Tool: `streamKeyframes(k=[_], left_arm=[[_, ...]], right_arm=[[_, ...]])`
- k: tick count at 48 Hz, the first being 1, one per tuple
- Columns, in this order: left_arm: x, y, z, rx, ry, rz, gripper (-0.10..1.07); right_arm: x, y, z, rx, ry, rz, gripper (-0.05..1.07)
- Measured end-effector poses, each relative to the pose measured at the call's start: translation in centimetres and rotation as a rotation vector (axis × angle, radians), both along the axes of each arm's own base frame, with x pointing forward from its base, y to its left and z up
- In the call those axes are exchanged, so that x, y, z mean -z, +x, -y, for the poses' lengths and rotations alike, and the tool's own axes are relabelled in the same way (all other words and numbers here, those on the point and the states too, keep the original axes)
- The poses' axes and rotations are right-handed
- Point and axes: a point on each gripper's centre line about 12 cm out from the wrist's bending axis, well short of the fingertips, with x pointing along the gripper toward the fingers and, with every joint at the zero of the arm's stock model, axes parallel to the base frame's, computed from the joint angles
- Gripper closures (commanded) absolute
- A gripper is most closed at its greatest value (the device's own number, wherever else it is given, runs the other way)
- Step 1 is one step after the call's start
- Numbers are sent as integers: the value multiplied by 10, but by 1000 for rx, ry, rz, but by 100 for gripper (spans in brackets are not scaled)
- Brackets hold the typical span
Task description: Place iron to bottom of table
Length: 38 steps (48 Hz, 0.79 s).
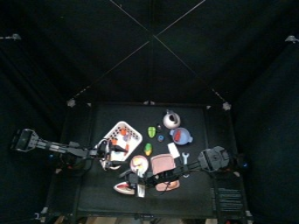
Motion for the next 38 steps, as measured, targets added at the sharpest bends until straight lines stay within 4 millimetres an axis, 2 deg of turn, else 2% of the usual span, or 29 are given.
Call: streamKeyframes(k=[4,10,38], left_arm=[[0,0,0,-1,-1,0,0],[0,0,0,-2,-2,0,0],[1,0,0,-2,-2,-5,0]], right_arm=[[-1,1,1,4,2,1,30],[-2,2,3,8,4,4,27],[-2,2,4,20,-4,3,27]])
